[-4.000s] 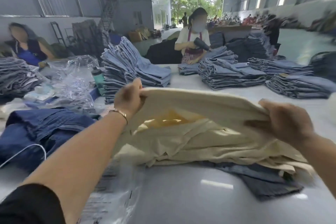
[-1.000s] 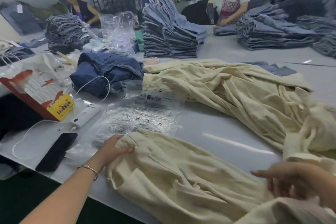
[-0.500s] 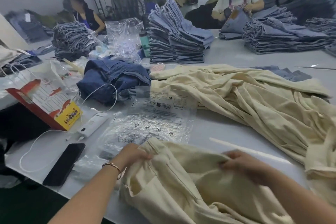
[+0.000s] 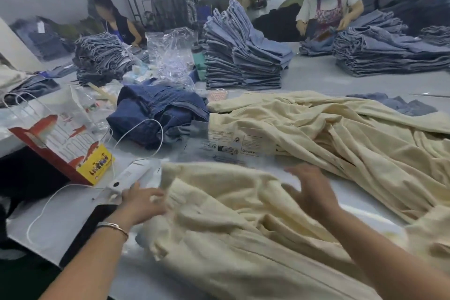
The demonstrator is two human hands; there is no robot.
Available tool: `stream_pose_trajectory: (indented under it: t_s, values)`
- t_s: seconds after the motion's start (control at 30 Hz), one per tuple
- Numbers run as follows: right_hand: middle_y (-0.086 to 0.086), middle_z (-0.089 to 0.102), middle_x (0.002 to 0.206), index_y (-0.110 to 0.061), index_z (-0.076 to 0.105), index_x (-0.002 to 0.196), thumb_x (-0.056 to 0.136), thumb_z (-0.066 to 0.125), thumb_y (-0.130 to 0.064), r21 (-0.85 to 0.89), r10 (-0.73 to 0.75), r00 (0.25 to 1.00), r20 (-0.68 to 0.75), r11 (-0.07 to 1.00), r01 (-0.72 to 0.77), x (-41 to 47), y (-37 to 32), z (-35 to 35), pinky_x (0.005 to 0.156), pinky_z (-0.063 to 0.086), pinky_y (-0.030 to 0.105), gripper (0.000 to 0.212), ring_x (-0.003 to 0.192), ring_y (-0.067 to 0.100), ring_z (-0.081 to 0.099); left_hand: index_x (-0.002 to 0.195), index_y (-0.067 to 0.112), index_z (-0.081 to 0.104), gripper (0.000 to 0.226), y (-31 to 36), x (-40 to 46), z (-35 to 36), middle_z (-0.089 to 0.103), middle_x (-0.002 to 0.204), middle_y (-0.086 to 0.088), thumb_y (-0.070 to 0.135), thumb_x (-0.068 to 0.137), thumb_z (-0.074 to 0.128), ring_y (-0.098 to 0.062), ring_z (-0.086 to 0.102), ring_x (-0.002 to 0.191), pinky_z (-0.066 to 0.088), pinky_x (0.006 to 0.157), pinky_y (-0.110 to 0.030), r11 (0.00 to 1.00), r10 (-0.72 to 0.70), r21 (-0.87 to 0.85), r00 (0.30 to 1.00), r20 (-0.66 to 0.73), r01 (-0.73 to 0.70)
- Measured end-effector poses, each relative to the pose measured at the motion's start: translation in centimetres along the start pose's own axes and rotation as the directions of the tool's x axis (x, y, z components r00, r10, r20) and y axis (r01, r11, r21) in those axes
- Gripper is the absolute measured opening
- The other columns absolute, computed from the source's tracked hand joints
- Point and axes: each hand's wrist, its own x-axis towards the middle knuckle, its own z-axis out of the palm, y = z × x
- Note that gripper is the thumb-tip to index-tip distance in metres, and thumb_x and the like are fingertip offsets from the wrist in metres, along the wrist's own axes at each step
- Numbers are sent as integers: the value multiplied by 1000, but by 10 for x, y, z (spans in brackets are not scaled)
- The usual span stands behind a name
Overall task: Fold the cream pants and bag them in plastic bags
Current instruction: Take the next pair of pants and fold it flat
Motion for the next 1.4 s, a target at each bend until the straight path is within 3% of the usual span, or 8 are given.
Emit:
stream_pose_trajectory:
  t_s: [0.17,0.3,0.4,0.6,0.77,1.0,1.2,1.4]
  values:
    - [-2,65,108,-20,61,112,79,67,-55,118,-32,765,643,991,-58,-30,-6,48,82,44,28,49,99,17,59,150,39,13,93,9,30,44,1,161,6,40,74,66,-17,-4,147,9,120,-38,936,348,112,923,-163,-333]
    - [-7,50,113,-25,53,113,70,59,-59,-93,-197,939,282,969,231,-46,-10,58,79,47,31,54,101,21,55,148,47,10,82,23,46,70,-3,159,17,54,80,55,-11,-12,147,-7,119,-43,711,560,428,817,137,-558]
    - [-8,58,89,-28,64,94,67,69,-38,-48,-465,884,-52,885,463,-64,-10,57,54,46,24,30,71,16,59,145,44,27,70,17,58,80,10,158,17,46,80,54,-12,0,148,4,120,-47,701,524,451,828,201,-553]
    - [-26,47,139,-38,66,112,63,62,-57,-158,-314,890,331,911,380,-84,4,51,76,51,17,52,88,9,67,100,15,64,33,6,50,66,59,116,2,38,92,40,-20,49,112,43,93,-37,690,686,365,726,-55,-625]
    - [-11,59,100,-30,56,108,74,67,-34,28,-83,705,704,996,90,-70,15,25,69,39,19,35,91,11,54,70,11,67,68,7,23,19,66,67,-2,59,95,26,-22,64,68,52,67,-38,647,732,207,521,-439,-734]
    - [-17,67,81,-33,68,85,58,82,-34,147,-80,378,922,978,-151,-77,89,-69,70,45,16,30,76,-3,59,50,20,34,64,-4,-18,-38,34,49,5,81,68,49,-6,32,47,26,54,-28,854,508,-70,856,-96,-515]
    - [-9,63,66,-20,74,69,57,84,-24,91,27,432,901,964,-251,-95,160,-114,60,40,25,17,64,7,55,70,27,64,50,-43,-54,-34,66,70,13,70,46,74,2,59,65,42,59,-16,929,315,132,927,204,-344]
    - [8,64,72,-3,66,75,87,58,7,476,19,698,716,719,-507,-96,152,-104,60,46,22,17,65,14,60,72,26,69,59,-62,-56,-30,68,77,8,73,38,80,-9,64,75,49,74,-32,971,238,-38,947,216,-235]
